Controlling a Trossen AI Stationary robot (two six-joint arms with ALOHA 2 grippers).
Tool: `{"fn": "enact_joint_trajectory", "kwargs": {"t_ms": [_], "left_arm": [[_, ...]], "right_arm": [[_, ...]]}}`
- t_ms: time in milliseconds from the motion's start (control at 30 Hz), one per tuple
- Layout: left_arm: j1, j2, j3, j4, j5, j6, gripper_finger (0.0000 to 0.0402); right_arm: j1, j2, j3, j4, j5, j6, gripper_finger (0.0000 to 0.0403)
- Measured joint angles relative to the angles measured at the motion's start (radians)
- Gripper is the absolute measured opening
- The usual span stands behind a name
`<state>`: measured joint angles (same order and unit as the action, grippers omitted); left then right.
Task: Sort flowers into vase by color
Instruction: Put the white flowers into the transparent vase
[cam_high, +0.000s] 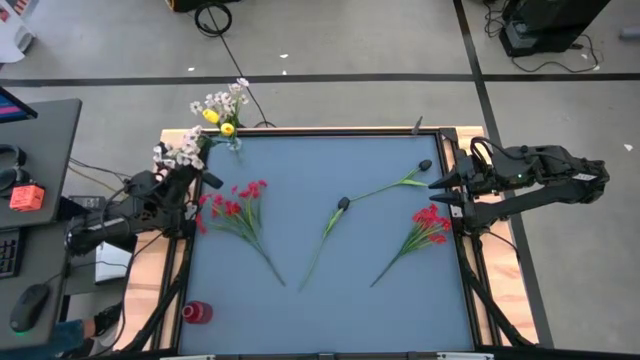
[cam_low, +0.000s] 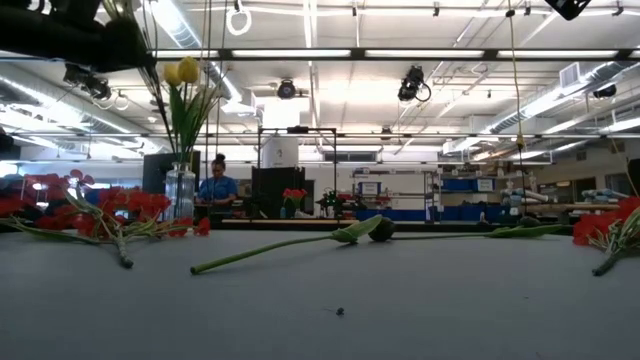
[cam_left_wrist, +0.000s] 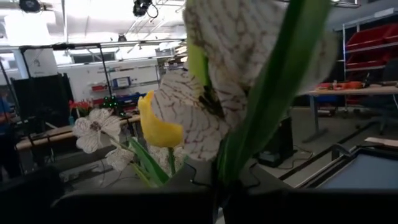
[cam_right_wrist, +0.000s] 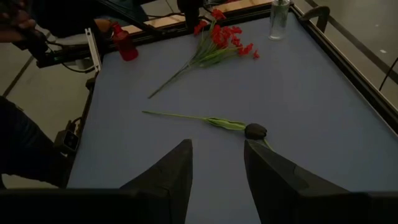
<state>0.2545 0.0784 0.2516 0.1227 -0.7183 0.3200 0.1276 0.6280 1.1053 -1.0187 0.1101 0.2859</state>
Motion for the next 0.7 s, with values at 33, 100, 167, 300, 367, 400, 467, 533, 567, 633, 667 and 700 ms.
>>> {"fn": "enact_joint_trajectory", "kwargs": {"t_ms": [33,100,167,300,367,400,467,533,567,633,667,700], "left_arm": [[0.005,0.0,0.0,-0.001,0.001,-0.008,0.0008],[0.014,0.0,0.0,-0.002,0.001,-0.02,0.0008],[0.023,0.0,0.0,-0.002,0.001,-0.03,0.0008],[0.037,0.003,0.0,-0.001,0.001,-0.04,0.0009],[0.041,0.014,0.0,0.007,0.003,-0.043,0.0009],[0.045,0.02,0.0,0.013,0.004,-0.043,0.0009],[0.054,0.037,0.0,0.03,0.003,-0.049,0.0009],[0.065,0.062,0.0,0.045,0.002,-0.063,0.0009],[0.07,0.075,0.0,0.05,0.002,-0.069,0.0009],[0.077,0.1,0.0,0.057,0.002,-0.075,0.0009],[0.081,0.115,0.0,0.068,0.002,-0.077,0.0009],[0.085,0.128,0.0,0.081,0.002,-0.084,0.0009]], "right_arm": [[0.0,0.0,0.0,0.0,0.0,0.0,0.0153],[0.0,0.0,0.0,0.0,0.0,0.0,0.0153],[0.0,0.0,0.0,0.0,0.0,0.0,0.0153],[0.0,0.0,0.0,0.0,0.0,0.0,0.0153],[0.0,0.0,0.0,0.0,0.0,0.0,0.0153],[0.0,0.0,0.0,0.0,0.0,0.0,0.0153],[0.0,0.0,0.0,0.0,0.0,0.0,0.0153],[0.0,0.0,0.0,0.0,0.0,0.0,0.0153],[0.0,0.0,0.0,0.0,0.0,0.0,0.0153],[0.0,0.0,0.0,0.0,0.0,0.0,0.0153],[0.0,0.0,0.0,0.0,0.0,0.0,0.0153],[0.0,0.0,0.0,0.0,0.0,0.0,0.0153]]}}
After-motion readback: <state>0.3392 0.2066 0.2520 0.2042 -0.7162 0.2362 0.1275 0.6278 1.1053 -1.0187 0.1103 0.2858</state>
